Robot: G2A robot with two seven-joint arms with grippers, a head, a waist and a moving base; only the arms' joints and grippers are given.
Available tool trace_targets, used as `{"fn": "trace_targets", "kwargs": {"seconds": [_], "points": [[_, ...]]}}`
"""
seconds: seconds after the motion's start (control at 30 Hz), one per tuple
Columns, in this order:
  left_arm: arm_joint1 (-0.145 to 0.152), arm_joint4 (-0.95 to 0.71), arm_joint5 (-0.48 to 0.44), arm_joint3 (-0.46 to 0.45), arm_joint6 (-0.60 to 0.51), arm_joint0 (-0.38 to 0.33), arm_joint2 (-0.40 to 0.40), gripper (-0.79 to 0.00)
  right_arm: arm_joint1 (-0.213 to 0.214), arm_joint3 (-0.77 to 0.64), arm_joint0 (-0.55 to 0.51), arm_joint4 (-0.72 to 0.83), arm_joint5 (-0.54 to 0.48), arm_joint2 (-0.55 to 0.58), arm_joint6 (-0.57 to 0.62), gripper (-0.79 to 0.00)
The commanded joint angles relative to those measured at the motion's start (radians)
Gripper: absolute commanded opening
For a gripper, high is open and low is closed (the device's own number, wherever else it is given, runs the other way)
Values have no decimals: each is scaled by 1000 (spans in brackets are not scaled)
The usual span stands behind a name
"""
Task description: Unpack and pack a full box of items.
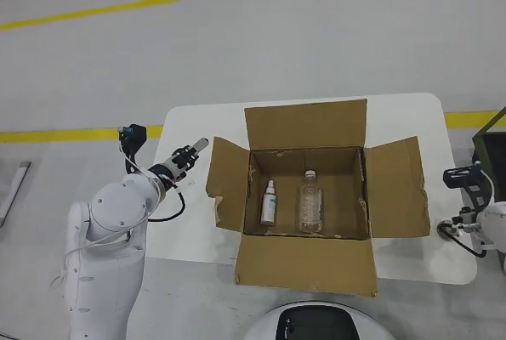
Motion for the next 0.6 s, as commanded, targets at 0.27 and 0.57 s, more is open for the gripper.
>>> {"fn": "trace_targets", "kwargs": {"seconds": [0.27, 0.57], "points": [[0, 0, 0, 0, 0, 0, 0, 0, 17, 53, 20, 80, -6, 8, 0, -517], [0, 0, 0, 0, 0, 0, 0, 0, 30, 76, 19, 117, -6, 6, 0, -468]]}}
